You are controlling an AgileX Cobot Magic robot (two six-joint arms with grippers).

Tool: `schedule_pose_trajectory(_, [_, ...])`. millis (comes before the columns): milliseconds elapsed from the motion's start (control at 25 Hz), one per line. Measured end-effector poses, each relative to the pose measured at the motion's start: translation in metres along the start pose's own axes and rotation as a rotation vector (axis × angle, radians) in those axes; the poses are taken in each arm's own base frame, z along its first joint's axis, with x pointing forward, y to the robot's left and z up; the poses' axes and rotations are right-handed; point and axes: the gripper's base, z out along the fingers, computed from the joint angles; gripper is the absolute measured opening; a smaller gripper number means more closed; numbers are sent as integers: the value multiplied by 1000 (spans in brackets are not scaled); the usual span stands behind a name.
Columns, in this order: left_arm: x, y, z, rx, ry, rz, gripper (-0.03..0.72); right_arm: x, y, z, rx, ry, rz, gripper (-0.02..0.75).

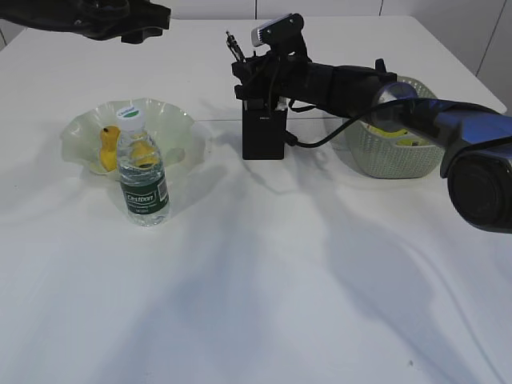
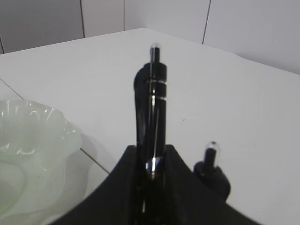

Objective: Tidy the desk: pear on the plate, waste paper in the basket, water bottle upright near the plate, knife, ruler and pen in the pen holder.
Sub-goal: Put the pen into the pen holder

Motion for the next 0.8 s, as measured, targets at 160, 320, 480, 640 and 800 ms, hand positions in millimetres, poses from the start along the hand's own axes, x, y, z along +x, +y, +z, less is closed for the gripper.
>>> schedule_pose_trajectory(160, [-1, -1, 0, -7, -11, -21, 276, 0, 0, 0, 1, 0, 0, 130])
schedule_pose_trajectory(320, [-2, -2, 0, -14, -29, -35, 276, 0, -1, 0, 7, 3, 0, 193])
schedule_pose_trajectory(480, [-3, -4, 0, -10, -40, -30, 276, 0, -1, 0, 11, 5, 0, 242])
schedule_pose_trajectory(640, [-4, -4, 0, -7, -52, -27, 276, -1, -1, 0, 13, 2, -2, 251])
schedule_pose_trajectory(800, [-6, -5, 0, -1, -71, -27, 276, -7, -3, 0, 16, -16, -10, 251])
